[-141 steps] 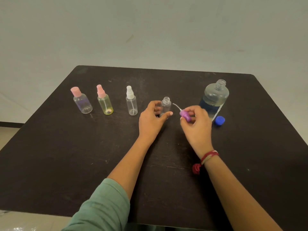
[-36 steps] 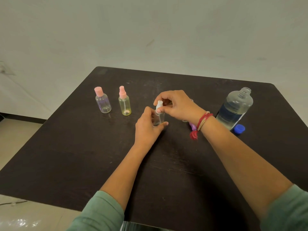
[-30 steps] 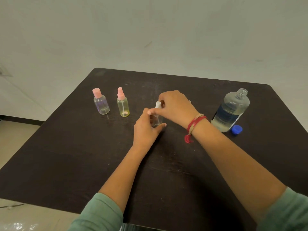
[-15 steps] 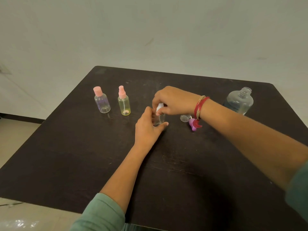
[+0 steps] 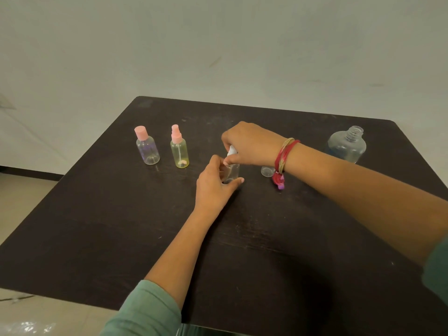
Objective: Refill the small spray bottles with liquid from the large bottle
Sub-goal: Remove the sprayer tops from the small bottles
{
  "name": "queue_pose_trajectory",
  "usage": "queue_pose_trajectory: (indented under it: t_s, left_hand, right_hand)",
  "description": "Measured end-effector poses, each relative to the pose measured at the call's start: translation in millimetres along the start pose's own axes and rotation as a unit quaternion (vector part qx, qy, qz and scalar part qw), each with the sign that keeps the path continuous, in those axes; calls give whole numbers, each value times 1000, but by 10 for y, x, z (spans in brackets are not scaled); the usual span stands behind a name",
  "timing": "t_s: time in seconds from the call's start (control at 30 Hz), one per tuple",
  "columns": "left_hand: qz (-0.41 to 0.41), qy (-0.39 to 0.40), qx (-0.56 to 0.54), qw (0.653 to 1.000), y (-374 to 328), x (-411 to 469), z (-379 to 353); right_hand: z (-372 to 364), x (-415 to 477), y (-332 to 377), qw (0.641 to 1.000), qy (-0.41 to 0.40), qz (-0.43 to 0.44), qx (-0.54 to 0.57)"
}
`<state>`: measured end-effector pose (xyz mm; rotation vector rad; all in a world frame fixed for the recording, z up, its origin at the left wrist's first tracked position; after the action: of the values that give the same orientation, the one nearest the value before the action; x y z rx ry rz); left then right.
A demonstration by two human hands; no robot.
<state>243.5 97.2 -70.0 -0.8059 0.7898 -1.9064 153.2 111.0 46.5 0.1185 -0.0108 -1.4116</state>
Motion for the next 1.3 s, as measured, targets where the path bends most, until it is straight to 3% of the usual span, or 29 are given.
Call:
queue_pose_trajectory:
  t_s: [0.23,0.37,0.47,0.63,0.7,0.87,1.07,1.23,1.3]
  left_hand:
    - [3,3,-7,1000,15,6,6]
    - [-2,2,-9,1000,1,5,7]
    - [3,6,-14,1000,-3,4,9]
    - [-4,-1,-25,1000,9,-2,11]
    - [-4,-1,-31,1000,15,-2,10]
    - [-5,2,-23,1000,11,-3,3]
    - [1,2,-30,1000,16,-4,2]
    - [-9,-4,-28,1000,37,2,-5]
    - [-9,-3,-26,1000,30,4,-4]
  right_hand:
    - [6,-44,-104,986,50,-22,159]
    - [-18,-36,-76,994,-12,-79,70]
    - [-39,-30,-2,996,-12,-61,57]
    - [-39,-90,-54,978,66,-39,196]
    - [-57,-107,-103,972,50,-58,223]
    - [-110,-84,-112,988,-46,-70,128]
    - [-113,-128,-95,969,40,-35,242]
    - [-149,-102,-77,983,-72,-103,134]
    - [-171,-96,-101,977,-97,-110,155]
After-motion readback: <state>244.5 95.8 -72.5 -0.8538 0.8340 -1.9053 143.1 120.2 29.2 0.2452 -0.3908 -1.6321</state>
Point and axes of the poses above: each hand's wrist, its own x-axis towards the middle knuckle, its own z-axis out of the back of the hand, y = z × x, the point moved 4 cm from there along x, towards the middle knuckle, and after that the axes turned 4 degrees about x, right-handed, at the moved point
